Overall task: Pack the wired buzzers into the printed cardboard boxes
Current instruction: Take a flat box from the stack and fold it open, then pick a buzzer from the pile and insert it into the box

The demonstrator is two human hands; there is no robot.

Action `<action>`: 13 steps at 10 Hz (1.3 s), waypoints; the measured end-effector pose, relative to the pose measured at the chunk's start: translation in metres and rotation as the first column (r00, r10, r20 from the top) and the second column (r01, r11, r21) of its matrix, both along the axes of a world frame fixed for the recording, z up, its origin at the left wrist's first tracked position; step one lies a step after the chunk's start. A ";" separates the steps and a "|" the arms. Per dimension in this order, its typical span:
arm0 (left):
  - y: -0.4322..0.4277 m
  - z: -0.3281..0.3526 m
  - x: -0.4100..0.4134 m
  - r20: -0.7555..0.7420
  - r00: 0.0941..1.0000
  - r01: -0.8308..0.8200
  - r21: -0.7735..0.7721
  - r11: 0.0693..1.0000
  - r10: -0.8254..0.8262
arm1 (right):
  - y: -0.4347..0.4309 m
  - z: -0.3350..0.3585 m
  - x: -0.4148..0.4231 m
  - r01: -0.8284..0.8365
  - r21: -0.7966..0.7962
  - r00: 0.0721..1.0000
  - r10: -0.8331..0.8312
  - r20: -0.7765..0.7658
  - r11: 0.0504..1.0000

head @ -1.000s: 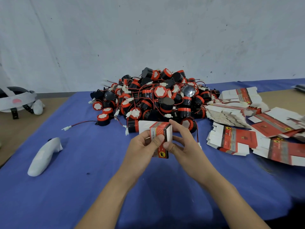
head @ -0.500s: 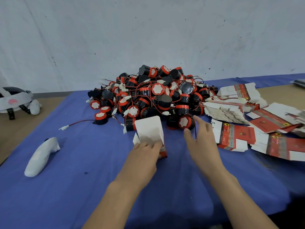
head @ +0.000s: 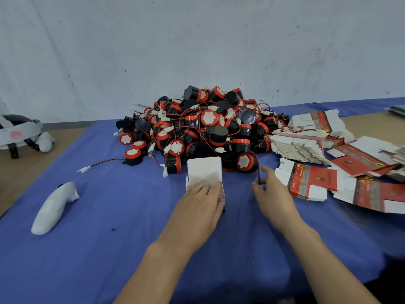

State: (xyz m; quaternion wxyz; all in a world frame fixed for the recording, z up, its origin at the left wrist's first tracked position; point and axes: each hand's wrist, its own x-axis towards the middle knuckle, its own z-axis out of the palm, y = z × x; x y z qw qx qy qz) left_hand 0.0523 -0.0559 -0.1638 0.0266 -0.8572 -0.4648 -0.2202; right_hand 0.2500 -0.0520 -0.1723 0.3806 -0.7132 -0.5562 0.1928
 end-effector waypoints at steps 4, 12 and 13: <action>-0.011 0.015 0.001 0.308 0.951 -0.034 0.108 0.994 -0.001 | 0.005 0.017 0.000 0.030 0.218 0.763 0.119 -0.635 0.976; -0.022 0.020 0.006 0.503 0.829 0.275 0.014 0.961 -0.244 | -0.029 0.005 -0.061 -0.395 0.238 0.898 0.427 -0.101 0.887; -0.019 0.019 0.006 0.483 0.846 0.254 0.008 0.967 -0.226 | -0.023 0.004 -0.059 -0.408 0.171 0.900 0.426 -0.089 0.897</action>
